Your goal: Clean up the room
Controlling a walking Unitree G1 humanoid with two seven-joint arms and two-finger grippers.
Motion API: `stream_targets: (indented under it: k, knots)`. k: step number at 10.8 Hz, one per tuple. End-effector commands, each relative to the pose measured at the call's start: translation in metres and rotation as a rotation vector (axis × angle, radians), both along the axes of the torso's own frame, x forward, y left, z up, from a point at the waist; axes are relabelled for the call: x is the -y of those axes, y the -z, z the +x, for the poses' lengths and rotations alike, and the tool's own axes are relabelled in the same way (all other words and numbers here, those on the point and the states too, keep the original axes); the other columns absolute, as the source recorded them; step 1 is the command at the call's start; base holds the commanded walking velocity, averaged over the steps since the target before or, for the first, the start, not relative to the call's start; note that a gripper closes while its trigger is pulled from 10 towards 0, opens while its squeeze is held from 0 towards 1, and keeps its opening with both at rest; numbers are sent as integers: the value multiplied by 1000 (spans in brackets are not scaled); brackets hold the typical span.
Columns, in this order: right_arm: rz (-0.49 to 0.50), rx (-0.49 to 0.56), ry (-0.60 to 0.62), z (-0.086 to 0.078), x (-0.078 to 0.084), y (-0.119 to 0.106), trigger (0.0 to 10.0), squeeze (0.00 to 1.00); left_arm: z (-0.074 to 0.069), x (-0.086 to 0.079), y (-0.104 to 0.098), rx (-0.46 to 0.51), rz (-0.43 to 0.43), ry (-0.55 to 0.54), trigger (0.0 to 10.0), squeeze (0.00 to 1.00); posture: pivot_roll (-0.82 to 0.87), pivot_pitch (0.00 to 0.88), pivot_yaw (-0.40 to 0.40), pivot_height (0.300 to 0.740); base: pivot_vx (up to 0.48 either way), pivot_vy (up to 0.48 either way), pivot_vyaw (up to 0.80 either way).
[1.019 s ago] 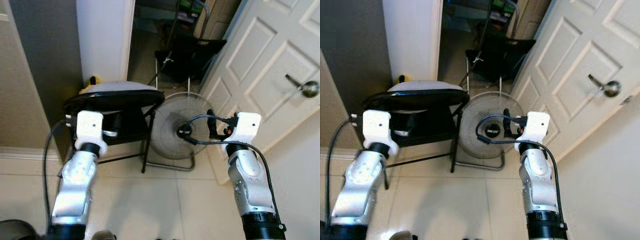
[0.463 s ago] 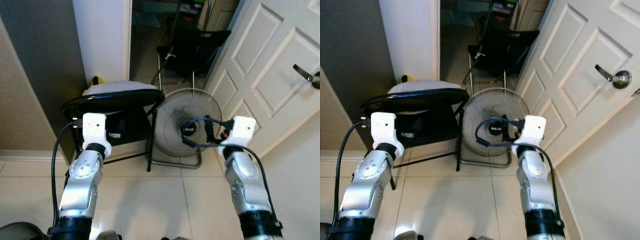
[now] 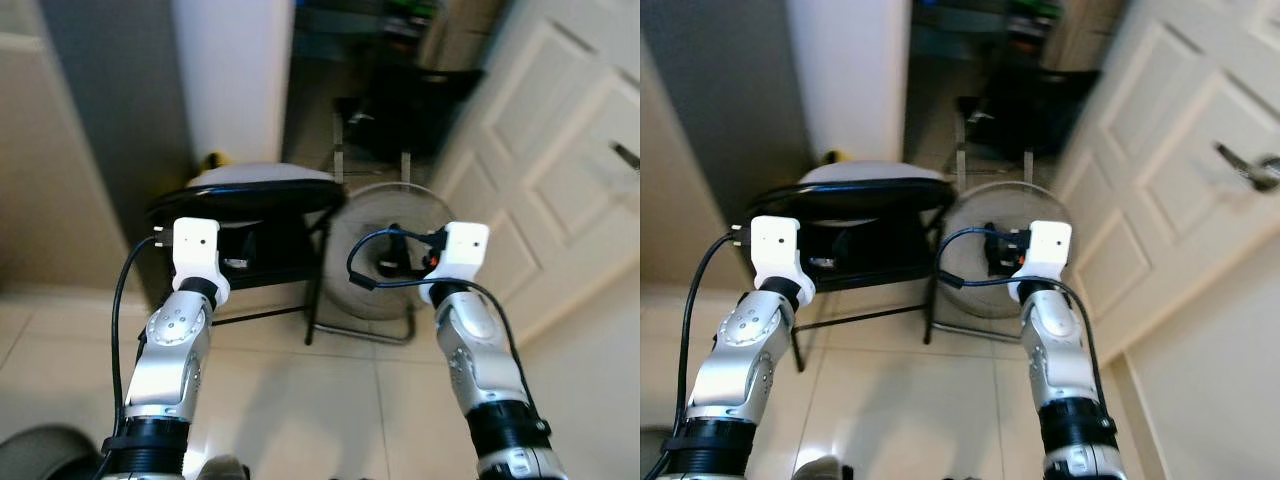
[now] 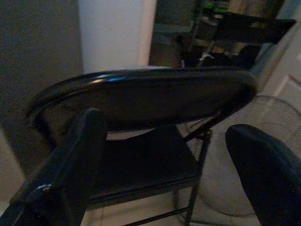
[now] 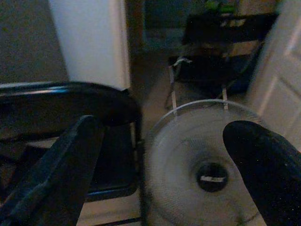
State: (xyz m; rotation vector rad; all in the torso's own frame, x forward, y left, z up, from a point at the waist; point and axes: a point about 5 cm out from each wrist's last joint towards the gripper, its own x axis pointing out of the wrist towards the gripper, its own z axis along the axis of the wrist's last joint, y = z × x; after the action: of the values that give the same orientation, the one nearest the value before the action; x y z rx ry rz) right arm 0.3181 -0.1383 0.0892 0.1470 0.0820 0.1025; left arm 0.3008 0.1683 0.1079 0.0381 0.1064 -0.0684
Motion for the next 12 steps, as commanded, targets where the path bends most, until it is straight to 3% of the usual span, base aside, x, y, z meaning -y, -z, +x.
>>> stream_targets:
  k: [1, 6, 10, 12]
  knots:
    - [4, 1, 14, 1, 6, 1, 10000, 176, -1, 5, 5, -16, -18, 12, 10000, 0, 171, 0, -133, 740, 0, 0, 506]
    - [17, 2, -29, 4, 0, 4, 10000, 255, -4, 11, 9, -24, -43, 2, 10000, 0, 190, 0, -144, 740, -221, 291, 489]
    - [38, -1, -87, 5, -12, 5, 10000, 267, -8, -1, 10, -28, -23, -71, 10000, 0, 218, 0, -159, 740, 0, 0, 484]
    - [42, -5, -102, 6, -15, 6, 10000, 271, -10, -6, 10, -26, -21, -98, 10000, 0, 229, 0, -164, 740, 0, -480, 481]
